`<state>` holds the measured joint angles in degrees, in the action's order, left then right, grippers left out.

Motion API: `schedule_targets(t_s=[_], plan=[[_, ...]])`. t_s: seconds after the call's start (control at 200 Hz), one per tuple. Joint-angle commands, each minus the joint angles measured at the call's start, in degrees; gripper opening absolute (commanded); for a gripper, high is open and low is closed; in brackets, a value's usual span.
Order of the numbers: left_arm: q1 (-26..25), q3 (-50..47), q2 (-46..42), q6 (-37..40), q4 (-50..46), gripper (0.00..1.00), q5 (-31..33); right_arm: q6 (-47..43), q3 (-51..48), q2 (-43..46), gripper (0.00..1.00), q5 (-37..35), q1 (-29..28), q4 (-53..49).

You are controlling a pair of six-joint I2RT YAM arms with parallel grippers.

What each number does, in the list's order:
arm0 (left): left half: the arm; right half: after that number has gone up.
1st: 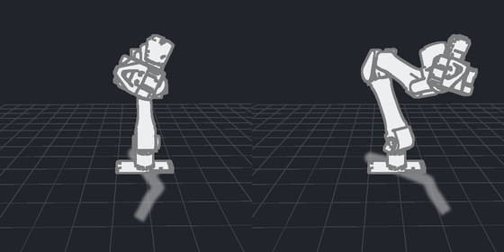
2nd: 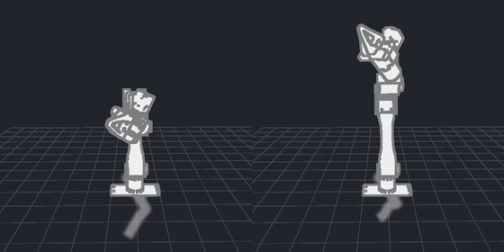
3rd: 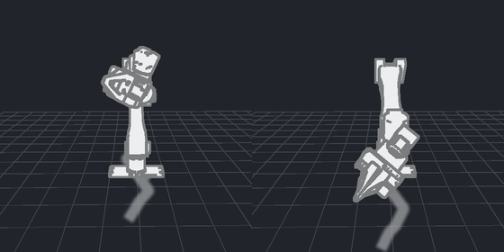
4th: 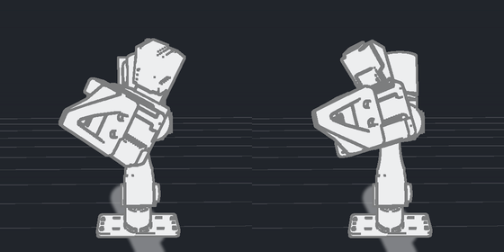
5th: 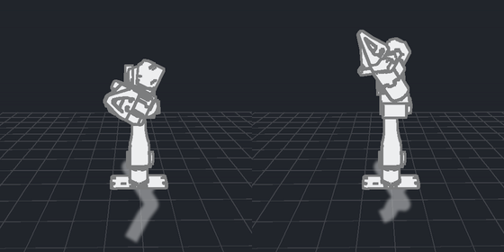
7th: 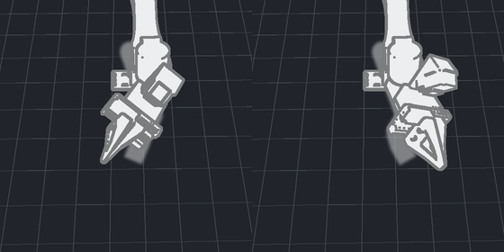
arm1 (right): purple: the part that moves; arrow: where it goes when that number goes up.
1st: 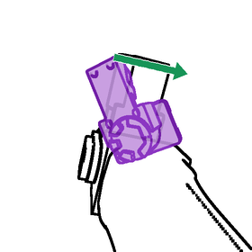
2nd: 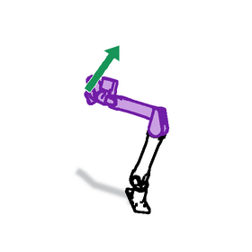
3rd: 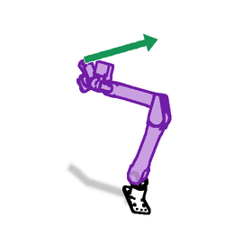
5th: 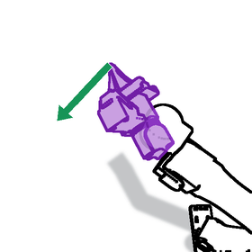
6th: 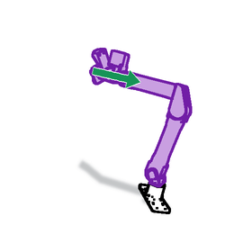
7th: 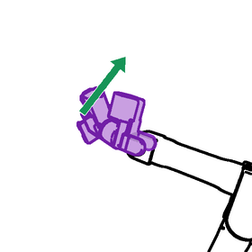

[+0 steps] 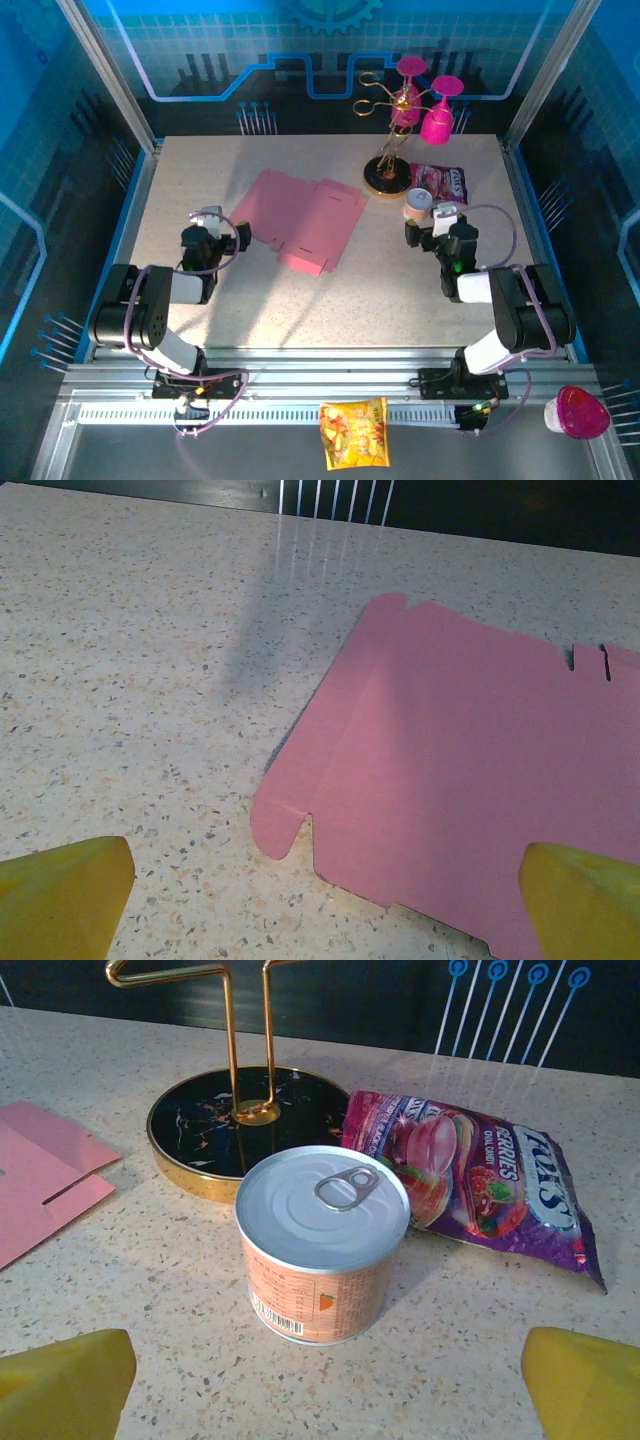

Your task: Fold the paper box

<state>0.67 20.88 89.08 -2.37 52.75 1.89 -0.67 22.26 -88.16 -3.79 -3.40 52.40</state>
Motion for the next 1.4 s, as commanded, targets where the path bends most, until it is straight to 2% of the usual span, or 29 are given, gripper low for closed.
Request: schedule_targets(t_s=[0.0,0.705,0.775,0.846,0.901,0.986,1.036,1.061,1.096,1.141,1.181,1.211,1.246,1.276,1.301,1.336,1.366,1.396], plan=[[-0.05,1.07,-0.31,1.67,-0.18,0.99,0.60,0.13,0.68,-0.17,1.00,2.57,0.55,-1.35],[-0.05,0.90,-0.31,1.52,0.06,0.99,0.78,0.16,0.63,-0.13,1.00,2.55,0.50,-1.30],[-0.05,-1.31,-0.62,0.43,4.23,0.99,3.72,0.37,-1.28,0.63,1.00,1.14,0.42,1.78],[-0.48,-4.50,-2.56,-0.46,8.65,0.99,8.86,1.21,-4.62,3.31,1.00,-4.17,-0.44,6.02],[-2.73,-5.49,-6.57,0.46,6.91,1.00,14.03,0.51,-6.23,6.88,1.00,-9.62,-2.41,5.71],[-8.61,-2.90,-15.04,4.78,-3.75,0.99,21.83,-2.04,-4.86,15.74,1.00,-17.72,-6.91,-2.15],[-11.03,0.65,-19.72,2.52,-12.60,0.99,26.70,-1.26,-2.09,21.90,1.00,-22.10,-9.12,-8.48],[-11.73,2.84,-21.78,-0.08,-17.01,0.99,28.53,0.02,0.29,24.85,1.00,-24.49,-10.20,-12.78],[-12.42,6.29,-24.22,-5.55,-24.39,0.99,31.14,6.16,5.54,28.53,1.00,-28.86,-11.57,-22.64],[-12.08,13.48,-26.99,-20.09,-41.34,0.99,32.38,18.96,13.75,31.80,1.00,-28.62,-11.05,-40.72],[-11.30,20.68,-28.56,-32.68,-59.07,0.99,30.24,29.38,20.41,33.36,1.00,-22.53,-9.36,-55.62],[-10.55,24.02,-28.78,-37.76,-65.05,0.99,27.28,34.62,23.53,33.91,1.00,-18.55,-8.29,-62.29],[-8.39,24.88,-27.85,-38.06,-63.19,0.99,19.02,38.23,23.67,33.66,1.00,-14.46,-7.53,-62.85],[-5.83,25.40,-26.15,-38.00,-60.83,0.99,8.32,38.64,23.10,32.95,1.00,-5.86,-6.04,-61.43],[-4.25,26.67,-24.08,-38.91,-61.20,0.99,2.20,38.89,23.08,31.76,1.00,0.40,-5.20,-61.17],[-3.97,29.95,-20.92,-39.53,-66.10,0.99,-0.61,40.60,24.95,29.29,1.00,4.17,-5.63,-65.40],[-4.39,32.95,-18.21,-39.58,-71.51,0.97,-1.21,42.10,27.43,26.93,1.00,3.72,-7.73,-70.69],[-4.53,35.42,-15.67,-39.07,-75.57,0.91,-2.93,43.24,30.10,24.63,0.98,1.81,-11.08,-75.72]])
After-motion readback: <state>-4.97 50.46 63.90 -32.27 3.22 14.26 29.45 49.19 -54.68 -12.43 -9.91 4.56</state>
